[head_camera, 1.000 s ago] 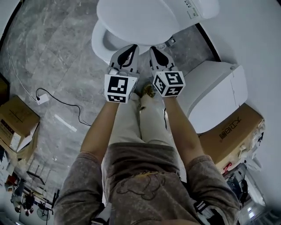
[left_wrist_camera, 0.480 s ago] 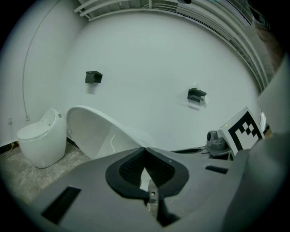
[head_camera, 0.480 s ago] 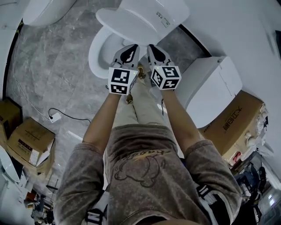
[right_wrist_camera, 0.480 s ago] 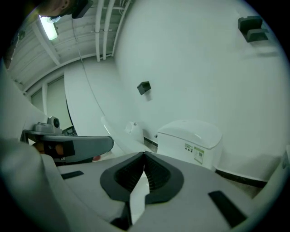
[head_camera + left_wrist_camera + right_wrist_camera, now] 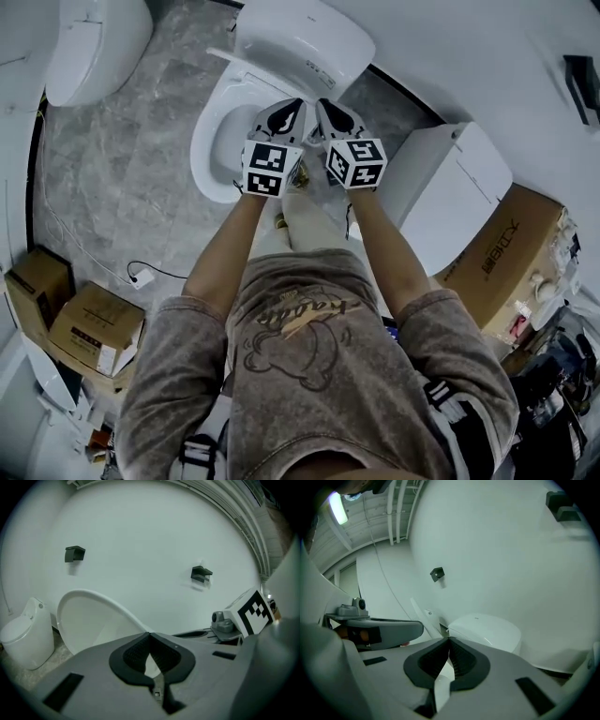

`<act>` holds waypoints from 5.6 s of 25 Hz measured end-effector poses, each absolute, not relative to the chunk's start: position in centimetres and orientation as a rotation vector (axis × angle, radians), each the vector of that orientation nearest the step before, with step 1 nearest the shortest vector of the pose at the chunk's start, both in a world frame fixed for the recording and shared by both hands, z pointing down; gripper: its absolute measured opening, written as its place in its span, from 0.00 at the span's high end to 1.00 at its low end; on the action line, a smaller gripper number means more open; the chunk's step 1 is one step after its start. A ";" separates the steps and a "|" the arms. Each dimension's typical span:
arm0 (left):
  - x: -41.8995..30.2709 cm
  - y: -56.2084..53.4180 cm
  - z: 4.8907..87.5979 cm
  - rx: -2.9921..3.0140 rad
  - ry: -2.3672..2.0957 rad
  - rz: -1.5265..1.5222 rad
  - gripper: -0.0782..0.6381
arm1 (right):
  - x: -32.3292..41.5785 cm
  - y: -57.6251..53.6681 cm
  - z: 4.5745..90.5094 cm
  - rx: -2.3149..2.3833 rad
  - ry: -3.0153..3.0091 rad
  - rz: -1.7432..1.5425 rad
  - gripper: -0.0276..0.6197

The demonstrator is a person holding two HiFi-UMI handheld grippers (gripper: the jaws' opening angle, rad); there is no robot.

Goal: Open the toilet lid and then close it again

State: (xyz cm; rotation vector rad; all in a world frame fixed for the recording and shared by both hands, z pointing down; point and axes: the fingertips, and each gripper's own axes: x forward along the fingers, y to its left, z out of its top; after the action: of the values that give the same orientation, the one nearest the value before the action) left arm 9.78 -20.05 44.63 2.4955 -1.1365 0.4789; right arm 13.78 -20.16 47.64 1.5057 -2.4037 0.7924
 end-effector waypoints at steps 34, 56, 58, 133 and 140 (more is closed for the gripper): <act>12.5 -25.5 39.9 2.662 -0.748 0.558 0.60 | 18.5 -22.0 40.6 1.940 -2.281 0.822 0.58; 18.0 -36.4 40.9 2.768 -0.814 0.726 0.54 | 19.3 -31.3 45.9 1.702 -2.356 0.900 0.58; 17.9 -36.4 41.2 2.765 -0.826 0.742 0.54 | 18.8 -31.4 46.3 1.678 -2.371 0.923 0.58; -16.5 1.6 66.3 2.089 -1.186 0.844 0.66 | -11.2 3.1 67.0 0.926 -2.216 1.120 0.63; -17.5 2.8 71.8 2.020 -1.134 0.873 0.66 | -12.2 4.1 71.8 0.940 -2.148 1.170 0.64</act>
State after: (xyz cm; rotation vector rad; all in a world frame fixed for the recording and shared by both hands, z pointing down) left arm -17.55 2.81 71.83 2.0199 -1.1338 0.8728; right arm -12.16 4.07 71.85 0.9396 -2.1483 1.1697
